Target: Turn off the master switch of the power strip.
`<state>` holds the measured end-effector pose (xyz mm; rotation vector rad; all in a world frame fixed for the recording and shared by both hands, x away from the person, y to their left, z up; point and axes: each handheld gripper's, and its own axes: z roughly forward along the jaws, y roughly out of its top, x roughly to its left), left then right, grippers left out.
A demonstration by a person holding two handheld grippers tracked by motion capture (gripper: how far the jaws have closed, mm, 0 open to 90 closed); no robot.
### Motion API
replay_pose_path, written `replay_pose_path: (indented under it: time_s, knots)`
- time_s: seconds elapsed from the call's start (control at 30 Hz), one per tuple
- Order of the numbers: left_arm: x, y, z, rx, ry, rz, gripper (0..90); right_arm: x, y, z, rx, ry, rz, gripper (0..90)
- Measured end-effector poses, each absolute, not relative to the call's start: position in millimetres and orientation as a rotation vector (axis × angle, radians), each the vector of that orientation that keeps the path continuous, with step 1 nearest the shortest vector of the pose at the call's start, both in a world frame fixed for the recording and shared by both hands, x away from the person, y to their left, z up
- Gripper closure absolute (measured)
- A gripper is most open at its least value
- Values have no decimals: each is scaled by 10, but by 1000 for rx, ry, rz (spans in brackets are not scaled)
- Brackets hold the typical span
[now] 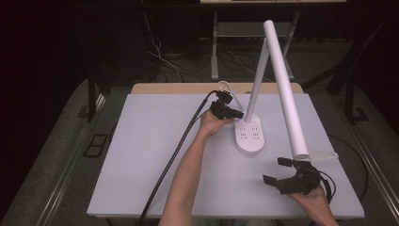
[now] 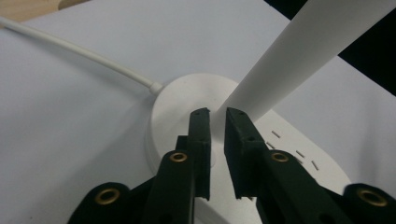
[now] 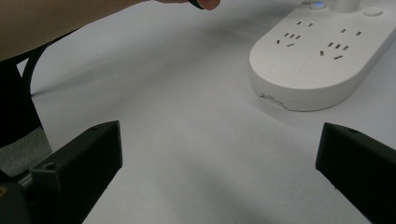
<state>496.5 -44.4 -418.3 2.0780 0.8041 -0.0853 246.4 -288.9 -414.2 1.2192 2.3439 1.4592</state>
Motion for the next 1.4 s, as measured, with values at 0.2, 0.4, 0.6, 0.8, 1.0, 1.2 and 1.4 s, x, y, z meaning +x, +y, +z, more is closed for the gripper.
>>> replay_pose_path:
  time_s: [0.2, 0.4, 0.6, 0.8, 1.0, 1.2, 1.4]
  knots:
    - [4961, -464, -4211, 2107, 808, -89, 897, 2461, -2887, -4139, 1225, 2349, 1456, 0]
    - [4952, -493, -4266, 2133, 799, -80, 899, 2461, -2883, -4140, 1221, 2352, 1455, 0]
    - [4958, -492, -4271, 2124, 807, -79, 898, 2459, -2879, -4141, 1215, 2357, 1452, 0]
    - [4968, -483, -4274, 2119, 819, -82, 900, 2456, -2875, -4141, 1215, 2356, 1454, 0]
    - [4987, -477, -4296, 2100, 876, -128, 900, 2448, -2876, -4139, 1202, 2355, 1452, 0]
    - [4982, -489, -4290, 2106, 888, -115, 900, 2451, -2876, -4138, 1207, 2354, 1454, 0]
    - [4995, -474, -4309, 2079, 916, -149, 900, 2436, -2857, -4137, 1198, 2355, 1449, 0]
